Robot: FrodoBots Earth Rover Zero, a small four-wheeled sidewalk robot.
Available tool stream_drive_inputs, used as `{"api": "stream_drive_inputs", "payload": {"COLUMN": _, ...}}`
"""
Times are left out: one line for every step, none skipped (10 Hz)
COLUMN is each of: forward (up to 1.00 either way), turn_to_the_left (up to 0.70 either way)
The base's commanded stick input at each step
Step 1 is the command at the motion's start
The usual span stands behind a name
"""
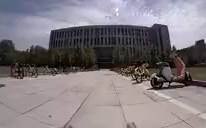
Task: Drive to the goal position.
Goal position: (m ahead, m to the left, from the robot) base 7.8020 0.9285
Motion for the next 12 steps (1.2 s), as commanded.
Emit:
{"api": "stream_drive_inputs", "payload": {"forward": 0.45, "turn_to_the_left": 0.0}}
{"api": "stream_drive_inputs", "payload": {"forward": 0.45, "turn_to_the_left": 0.0}}
{"api": "stream_drive_inputs", "payload": {"forward": 0.45, "turn_to_the_left": 0.0}}
{"api": "stream_drive_inputs", "payload": {"forward": 0.45, "turn_to_the_left": 0.0}}
{"api": "stream_drive_inputs", "payload": {"forward": 0.45, "turn_to_the_left": 0.0}}
{"api": "stream_drive_inputs", "payload": {"forward": 0.45, "turn_to_the_left": 0.0}}
{"api": "stream_drive_inputs", "payload": {"forward": 0.45, "turn_to_the_left": 0.0}}
{"api": "stream_drive_inputs", "payload": {"forward": 0.45, "turn_to_the_left": 0.0}}
{"api": "stream_drive_inputs", "payload": {"forward": 0.45, "turn_to_the_left": 0.0}}
{"api": "stream_drive_inputs", "payload": {"forward": 0.45, "turn_to_the_left": 0.0}}
{"api": "stream_drive_inputs", "payload": {"forward": 0.45, "turn_to_the_left": 0.0}}
{"api": "stream_drive_inputs", "payload": {"forward": 0.45, "turn_to_the_left": 0.0}}
